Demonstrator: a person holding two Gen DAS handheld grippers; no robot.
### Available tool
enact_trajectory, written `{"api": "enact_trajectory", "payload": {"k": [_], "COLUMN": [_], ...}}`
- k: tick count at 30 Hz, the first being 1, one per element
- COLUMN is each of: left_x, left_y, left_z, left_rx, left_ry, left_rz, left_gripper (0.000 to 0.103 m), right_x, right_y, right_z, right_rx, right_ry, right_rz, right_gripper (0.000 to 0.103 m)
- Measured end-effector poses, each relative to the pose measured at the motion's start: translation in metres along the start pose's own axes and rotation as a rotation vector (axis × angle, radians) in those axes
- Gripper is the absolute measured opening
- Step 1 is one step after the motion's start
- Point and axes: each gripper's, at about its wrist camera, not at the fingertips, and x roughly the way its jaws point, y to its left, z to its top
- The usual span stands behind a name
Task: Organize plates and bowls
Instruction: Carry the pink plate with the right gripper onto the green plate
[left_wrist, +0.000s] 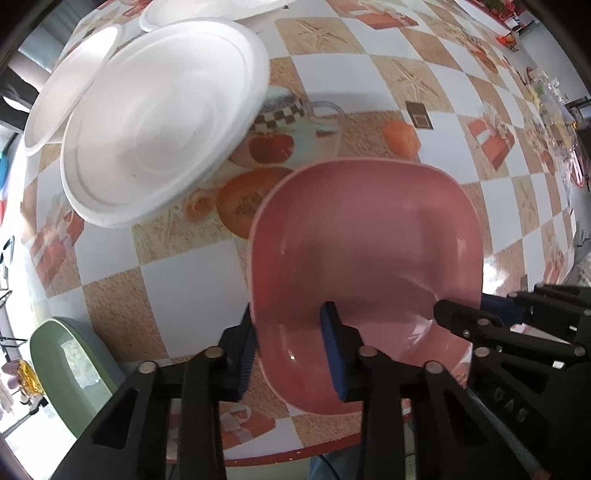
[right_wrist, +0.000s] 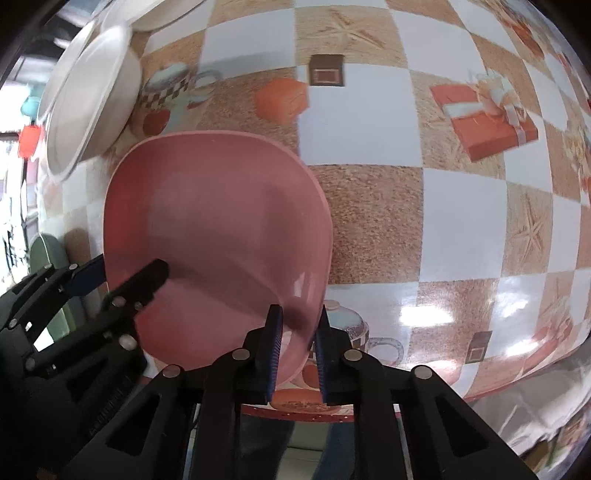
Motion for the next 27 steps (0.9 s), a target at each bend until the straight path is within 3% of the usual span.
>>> {"api": "enact_trajectory", "payload": {"k": [4, 15, 27], "left_x": [-0.002, -0.005, -0.021], "left_y": [0.004, 0.001, 0.016], "left_z": [0.004, -0.012, -0.059], "left_rx": [0.004, -0.025, -0.091], "left_ry": [-0.004, 0.01, 0.018], "left_rz": [0.001, 0.02, 0.024], "left_gripper": [0.024, 0.024, 0.024], "right_x": [0.001, 0.01, 0.019], "right_y": [-0.003, 0.007, 0.045], "right_z": [-0.001, -0.021, -0.031], "right_rx": [-0.016, -0.05, -0.124], "right_ry": [0.007, 0.055, 0.089], "right_rz": [-0.006, 0.002, -0.014], "right_gripper": [0.017, 0.017, 0.017]}}
